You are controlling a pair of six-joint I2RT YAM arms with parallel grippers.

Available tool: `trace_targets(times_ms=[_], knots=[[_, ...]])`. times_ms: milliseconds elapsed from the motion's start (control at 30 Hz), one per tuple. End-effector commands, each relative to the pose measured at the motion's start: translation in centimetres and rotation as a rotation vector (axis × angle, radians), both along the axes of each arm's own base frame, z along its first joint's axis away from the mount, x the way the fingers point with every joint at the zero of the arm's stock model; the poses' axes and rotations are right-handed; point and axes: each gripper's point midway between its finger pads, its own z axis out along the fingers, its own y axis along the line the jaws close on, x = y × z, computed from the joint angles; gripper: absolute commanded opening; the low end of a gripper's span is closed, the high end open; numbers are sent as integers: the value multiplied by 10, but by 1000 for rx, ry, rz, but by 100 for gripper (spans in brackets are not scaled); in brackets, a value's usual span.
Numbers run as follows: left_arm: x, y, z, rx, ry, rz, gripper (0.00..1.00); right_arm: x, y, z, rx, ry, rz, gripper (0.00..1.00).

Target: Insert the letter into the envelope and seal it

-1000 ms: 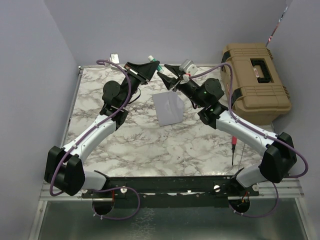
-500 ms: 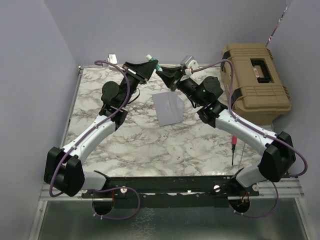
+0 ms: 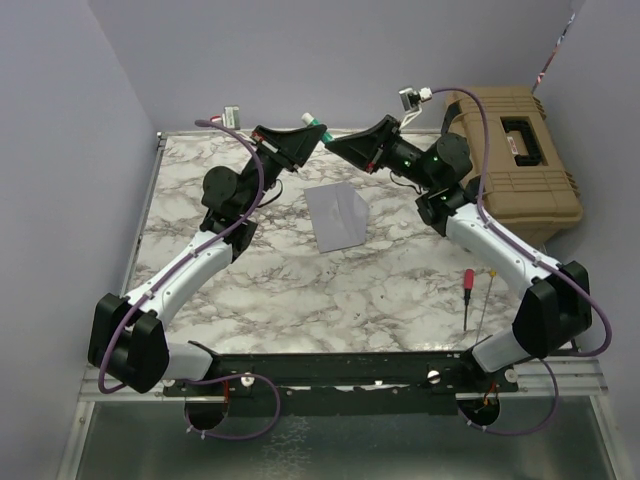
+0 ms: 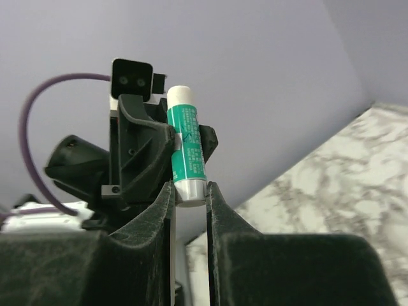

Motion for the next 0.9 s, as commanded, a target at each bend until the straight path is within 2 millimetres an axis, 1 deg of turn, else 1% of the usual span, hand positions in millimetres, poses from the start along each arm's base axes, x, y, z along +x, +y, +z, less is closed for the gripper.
trace_targets(times_ms=[0,100,200,300,333,367,433,467,500,533,600,667,733,800,867], knots=[[-22,4,22,44,-148,-25,0,13,-34,39,276,239,66,0],[-21,6,20,50,-152,-8,0,10,-34,39,361,357,139,0],[-22,8,19,49,-157,3,0,12,-36,37,452,505,189,0],[-21,9,20,45,-155,6,0,11,-39,36,520,567,206,0],[-21,9,19,42,-152,6,0,11,-40,37,513,539,190,6],[-20,9,20,38,-148,6,0,10,-41,36,493,505,168,20],[-17,9,18,28,-128,7,0,6,-41,37,415,366,112,54],[-14,10,16,23,-110,16,0,3,-40,38,356,272,78,64],[-13,9,13,25,-98,16,0,2,-39,36,289,204,46,70],[-12,8,11,32,-94,12,0,3,-39,34,222,123,9,73],[-9,5,7,56,-81,11,0,3,-42,34,122,-18,-68,76],[-6,5,4,65,-62,15,0,5,-47,35,33,-163,-149,77],[-4,5,2,69,-50,17,0,8,-49,31,-79,-302,-232,77],[-3,5,1,64,-35,18,0,6,-43,25,-200,-462,-295,77],[-1,5,-1,60,-22,18,0,0,-33,19,-323,-643,-346,77]])
